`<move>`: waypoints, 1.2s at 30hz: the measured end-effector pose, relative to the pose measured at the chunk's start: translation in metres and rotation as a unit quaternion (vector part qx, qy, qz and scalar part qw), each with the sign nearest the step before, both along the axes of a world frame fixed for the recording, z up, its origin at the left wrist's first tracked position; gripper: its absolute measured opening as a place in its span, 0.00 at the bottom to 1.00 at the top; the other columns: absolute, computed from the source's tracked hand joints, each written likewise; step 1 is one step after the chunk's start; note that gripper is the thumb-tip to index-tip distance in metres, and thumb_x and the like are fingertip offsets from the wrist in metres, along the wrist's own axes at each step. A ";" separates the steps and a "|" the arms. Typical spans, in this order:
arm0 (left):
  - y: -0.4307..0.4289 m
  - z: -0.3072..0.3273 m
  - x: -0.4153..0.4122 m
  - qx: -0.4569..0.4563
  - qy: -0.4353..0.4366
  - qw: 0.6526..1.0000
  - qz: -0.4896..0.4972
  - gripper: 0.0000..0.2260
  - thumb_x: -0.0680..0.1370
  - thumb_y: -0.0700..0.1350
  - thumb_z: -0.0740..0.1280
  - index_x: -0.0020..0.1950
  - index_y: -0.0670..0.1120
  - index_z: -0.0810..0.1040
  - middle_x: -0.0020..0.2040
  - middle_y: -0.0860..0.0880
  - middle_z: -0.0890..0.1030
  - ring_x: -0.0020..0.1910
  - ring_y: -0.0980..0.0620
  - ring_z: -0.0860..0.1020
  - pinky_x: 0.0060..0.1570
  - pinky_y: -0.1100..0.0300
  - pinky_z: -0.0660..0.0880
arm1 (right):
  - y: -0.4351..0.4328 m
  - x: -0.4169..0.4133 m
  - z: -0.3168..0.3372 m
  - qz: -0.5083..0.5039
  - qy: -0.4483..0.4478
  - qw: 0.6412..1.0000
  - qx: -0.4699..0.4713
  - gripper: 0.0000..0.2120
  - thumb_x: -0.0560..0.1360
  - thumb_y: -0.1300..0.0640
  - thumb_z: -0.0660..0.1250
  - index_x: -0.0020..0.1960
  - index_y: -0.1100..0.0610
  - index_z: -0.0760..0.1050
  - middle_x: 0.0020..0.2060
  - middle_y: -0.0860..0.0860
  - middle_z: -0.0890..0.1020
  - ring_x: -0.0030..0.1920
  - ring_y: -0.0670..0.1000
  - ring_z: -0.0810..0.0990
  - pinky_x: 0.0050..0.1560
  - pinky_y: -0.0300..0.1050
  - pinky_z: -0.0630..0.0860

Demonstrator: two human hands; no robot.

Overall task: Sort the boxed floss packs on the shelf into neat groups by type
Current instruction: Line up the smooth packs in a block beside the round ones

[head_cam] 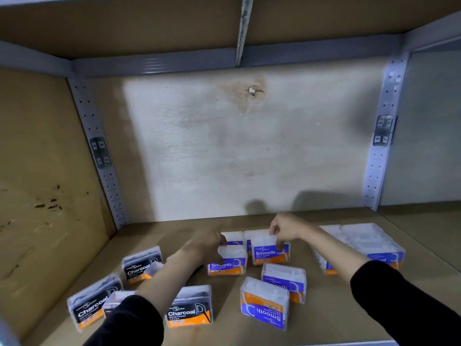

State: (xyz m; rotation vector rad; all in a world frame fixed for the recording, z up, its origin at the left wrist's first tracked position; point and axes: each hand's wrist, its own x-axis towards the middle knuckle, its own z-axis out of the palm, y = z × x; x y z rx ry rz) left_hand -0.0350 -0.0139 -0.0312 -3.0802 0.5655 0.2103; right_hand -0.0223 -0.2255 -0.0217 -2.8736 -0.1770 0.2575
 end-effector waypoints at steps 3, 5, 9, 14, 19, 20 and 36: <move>-0.004 -0.011 -0.004 -0.007 0.001 1.000 -0.001 0.23 0.77 0.44 0.66 0.72 0.46 0.68 0.71 0.45 0.69 0.70 0.47 0.68 0.69 0.58 0.65 | 0.006 0.000 -0.016 0.018 -0.005 1.000 -0.006 0.19 0.67 0.64 0.73 0.58 0.62 0.78 0.58 0.56 0.80 0.49 0.50 0.77 0.37 0.35 0.71; -0.005 -0.019 -0.008 -0.025 0.002 1.000 0.003 0.24 0.77 0.43 0.66 0.72 0.46 0.66 0.73 0.46 0.68 0.71 0.48 0.68 0.69 0.59 0.65 | 0.007 -0.002 -0.027 0.027 -0.012 1.000 -0.007 0.19 0.69 0.63 0.72 0.59 0.61 0.77 0.59 0.56 0.79 0.55 0.53 0.78 0.48 0.40 0.75; -0.002 -0.026 -0.017 -0.040 -0.016 0.999 -0.007 0.28 0.77 0.43 0.67 0.75 0.47 0.61 0.74 0.48 0.65 0.71 0.48 0.67 0.68 0.58 0.68 | 0.000 -0.007 -0.038 0.053 -0.048 0.997 0.005 0.18 0.71 0.59 0.70 0.61 0.59 0.75 0.60 0.54 0.77 0.58 0.52 0.76 0.56 0.42 0.75; -0.004 -0.031 -0.024 -0.002 -0.051 0.997 -0.059 0.23 0.80 0.44 0.62 0.74 0.46 0.61 0.74 0.47 0.62 0.72 0.48 0.65 0.68 0.58 0.68 | -0.005 -0.014 -0.040 0.097 -0.075 0.992 -0.010 0.16 0.75 0.58 0.66 0.62 0.58 0.73 0.62 0.54 0.75 0.62 0.51 0.74 0.60 0.42 0.74; -0.007 -0.036 -0.023 -0.004 -0.066 0.996 -0.054 0.19 0.82 0.43 0.57 0.72 0.45 0.62 0.74 0.46 0.64 0.71 0.49 0.67 0.66 0.58 0.69 | -0.005 -0.017 -0.045 0.121 -0.111 0.986 -0.030 0.17 0.77 0.59 0.63 0.65 0.58 0.71 0.65 0.53 0.73 0.63 0.51 0.72 0.59 0.40 0.73; -0.007 -0.036 -0.022 -0.006 -0.070 0.996 -0.052 0.19 0.82 0.43 0.57 0.73 0.45 0.61 0.74 0.46 0.63 0.72 0.49 0.66 0.67 0.58 0.68 | -0.005 -0.017 -0.045 0.124 -0.115 0.985 -0.033 0.17 0.77 0.59 0.63 0.65 0.57 0.70 0.65 0.53 0.73 0.63 0.50 0.72 0.59 0.40 0.73; -0.006 -0.041 0.002 -0.005 -0.065 0.997 -0.037 0.18 0.81 0.41 0.59 0.71 0.43 0.63 0.71 0.45 0.65 0.70 0.48 0.67 0.65 0.57 0.69 | 0.002 -0.009 -0.058 0.093 -0.137 0.986 -0.018 0.21 0.76 0.53 0.64 0.68 0.56 0.67 0.68 0.52 0.71 0.66 0.50 0.72 0.63 0.41 0.72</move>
